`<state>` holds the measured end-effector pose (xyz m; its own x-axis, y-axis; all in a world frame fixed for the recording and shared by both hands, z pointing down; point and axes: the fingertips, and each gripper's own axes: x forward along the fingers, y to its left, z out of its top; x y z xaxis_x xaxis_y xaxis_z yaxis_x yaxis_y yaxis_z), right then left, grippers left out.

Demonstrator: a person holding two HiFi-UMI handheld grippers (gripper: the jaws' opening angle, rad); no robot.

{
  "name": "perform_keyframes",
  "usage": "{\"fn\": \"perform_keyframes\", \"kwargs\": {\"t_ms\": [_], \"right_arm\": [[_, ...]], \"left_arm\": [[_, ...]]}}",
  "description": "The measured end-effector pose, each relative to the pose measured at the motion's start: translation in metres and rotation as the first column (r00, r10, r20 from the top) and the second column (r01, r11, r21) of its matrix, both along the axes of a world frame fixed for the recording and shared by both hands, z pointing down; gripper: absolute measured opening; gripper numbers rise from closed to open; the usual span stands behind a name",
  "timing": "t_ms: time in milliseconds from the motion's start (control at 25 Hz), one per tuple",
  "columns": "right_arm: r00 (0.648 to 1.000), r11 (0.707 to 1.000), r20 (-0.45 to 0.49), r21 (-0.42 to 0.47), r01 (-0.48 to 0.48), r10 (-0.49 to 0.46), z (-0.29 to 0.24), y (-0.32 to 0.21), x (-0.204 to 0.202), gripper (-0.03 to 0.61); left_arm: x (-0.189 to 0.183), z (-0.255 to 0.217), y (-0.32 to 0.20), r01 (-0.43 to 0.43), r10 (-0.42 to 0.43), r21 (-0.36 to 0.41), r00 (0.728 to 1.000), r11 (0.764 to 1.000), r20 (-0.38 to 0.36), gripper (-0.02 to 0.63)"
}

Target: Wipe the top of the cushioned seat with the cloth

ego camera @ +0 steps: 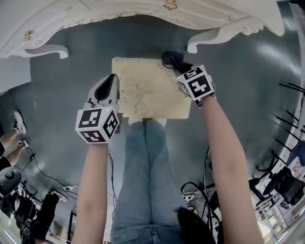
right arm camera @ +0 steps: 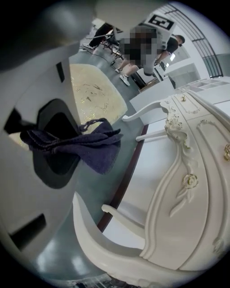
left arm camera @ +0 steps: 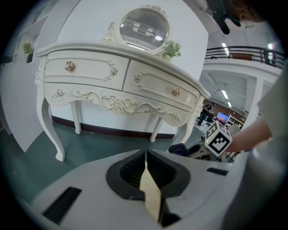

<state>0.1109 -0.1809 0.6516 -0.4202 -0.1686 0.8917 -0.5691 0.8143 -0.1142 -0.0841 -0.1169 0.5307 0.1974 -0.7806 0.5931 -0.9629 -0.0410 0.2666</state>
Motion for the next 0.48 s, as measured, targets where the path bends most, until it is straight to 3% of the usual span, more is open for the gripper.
{"fn": "perform_keyframes", "kwargs": {"t_ms": [280, 480], "right_arm": [[0.992, 0.992, -0.026, 0.025, 0.124, -0.123, 0.000, 0.012, -0.002, 0.046], [0.988, 0.989, -0.028, 0.010, 0.150, -0.150, -0.002, 0.021, -0.002, 0.046]], "left_arm": [[-0.002, -0.001, 0.008, -0.001, 0.001, 0.000, 1.000, 1.000, 0.001, 0.014], [-0.002, -0.002, 0.014, -0.001, 0.001, 0.003, 1.000, 1.000, 0.000, 0.014]]}}
